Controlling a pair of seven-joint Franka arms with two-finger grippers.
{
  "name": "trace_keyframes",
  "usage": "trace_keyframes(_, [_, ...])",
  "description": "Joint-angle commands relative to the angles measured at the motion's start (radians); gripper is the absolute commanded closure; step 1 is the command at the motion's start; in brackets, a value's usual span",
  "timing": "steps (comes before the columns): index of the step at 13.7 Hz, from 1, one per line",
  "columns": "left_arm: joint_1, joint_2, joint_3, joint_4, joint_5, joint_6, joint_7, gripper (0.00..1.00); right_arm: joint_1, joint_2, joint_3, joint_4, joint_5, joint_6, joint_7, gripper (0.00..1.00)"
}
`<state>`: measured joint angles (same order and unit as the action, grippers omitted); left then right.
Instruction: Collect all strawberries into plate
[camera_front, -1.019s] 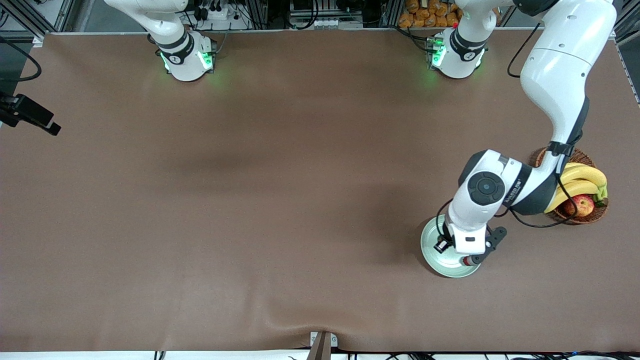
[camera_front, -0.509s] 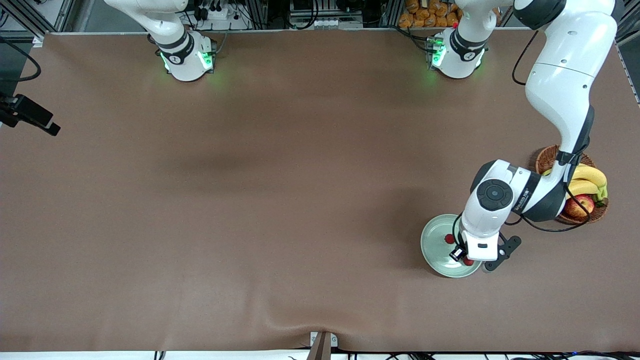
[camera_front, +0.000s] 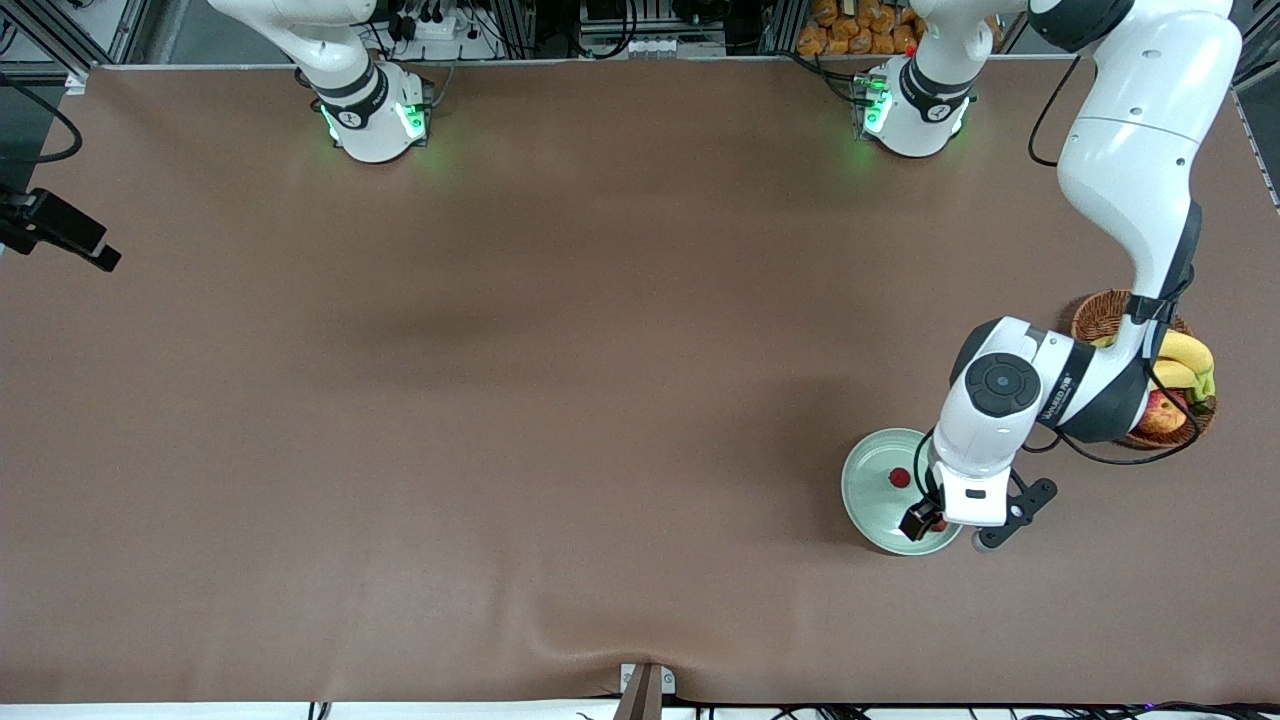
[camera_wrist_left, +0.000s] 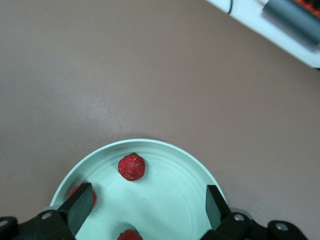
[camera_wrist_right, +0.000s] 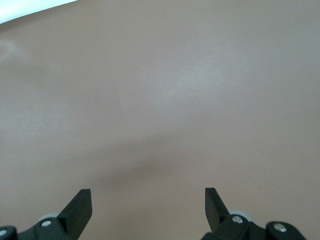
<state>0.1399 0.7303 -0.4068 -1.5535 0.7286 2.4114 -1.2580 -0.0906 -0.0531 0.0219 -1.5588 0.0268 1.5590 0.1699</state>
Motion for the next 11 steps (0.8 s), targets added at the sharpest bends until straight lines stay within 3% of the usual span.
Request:
trace_keyframes(1, [-0.005,-0.142,0.006,-0.112,-0.061,-0.008,0.081,0.00,-0.012,-0.008,0.012,-0.006,-0.018,-0.002,0.002,0.00])
trace_keyframes(5, [-0.092,-0.328,0.110,-0.207,-0.317,-0.070,0.326,0.00,-0.011,-0.002,0.012,-0.009,-0.018,-0.005,0.002,0.00])
trace_keyframes(11, [-0.187,-0.570,0.223,-0.231,-0.589,-0.377,0.693,0.00,-0.012,-0.004,0.012,-0.009,-0.018,-0.011,-0.009,0.00])
